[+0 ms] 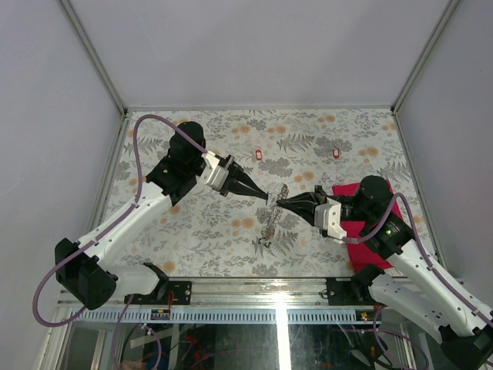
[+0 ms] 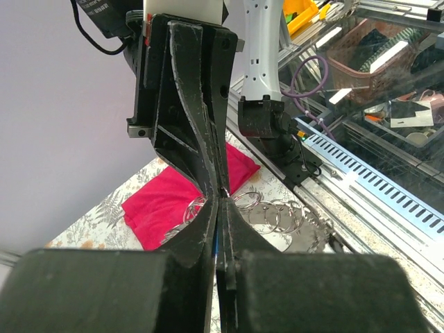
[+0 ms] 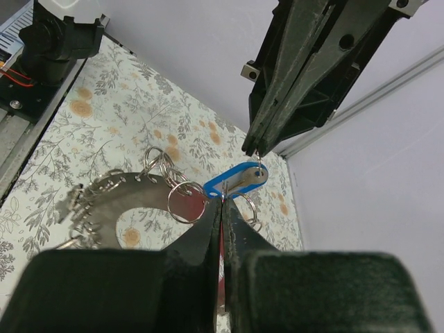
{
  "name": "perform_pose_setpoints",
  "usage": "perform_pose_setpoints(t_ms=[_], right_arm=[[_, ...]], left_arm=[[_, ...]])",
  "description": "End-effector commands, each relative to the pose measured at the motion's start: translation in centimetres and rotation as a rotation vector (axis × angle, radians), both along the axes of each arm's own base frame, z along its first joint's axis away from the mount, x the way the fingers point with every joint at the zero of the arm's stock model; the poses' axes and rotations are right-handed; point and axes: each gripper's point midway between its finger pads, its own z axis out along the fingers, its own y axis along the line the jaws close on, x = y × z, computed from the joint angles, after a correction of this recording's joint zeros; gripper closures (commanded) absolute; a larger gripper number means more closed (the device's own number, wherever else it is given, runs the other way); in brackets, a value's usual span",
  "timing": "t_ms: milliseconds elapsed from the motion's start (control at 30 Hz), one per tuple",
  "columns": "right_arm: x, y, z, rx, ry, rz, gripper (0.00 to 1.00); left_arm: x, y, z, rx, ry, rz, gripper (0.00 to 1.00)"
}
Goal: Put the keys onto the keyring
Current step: Insert the key onto the keyring.
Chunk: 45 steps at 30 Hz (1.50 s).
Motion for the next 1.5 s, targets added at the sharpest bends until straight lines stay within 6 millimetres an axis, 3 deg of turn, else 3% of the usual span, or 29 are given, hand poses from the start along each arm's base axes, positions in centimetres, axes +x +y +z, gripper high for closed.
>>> perform_pose_setpoints(t_ms=[0,1467], right_arm=[[-0.5,-0.1,4.8,0.091,-0.080,0.001,1.00],[0.0,-0.4,5.7,0.097,-0.005,-0.062,1.00]], left_arm=[[-0.9,0.0,0.9,-0.017,-0.023,-0.053,1.00],[-0.6,-0.6,-0.1,0.044,0.048,-0.013,1.00]])
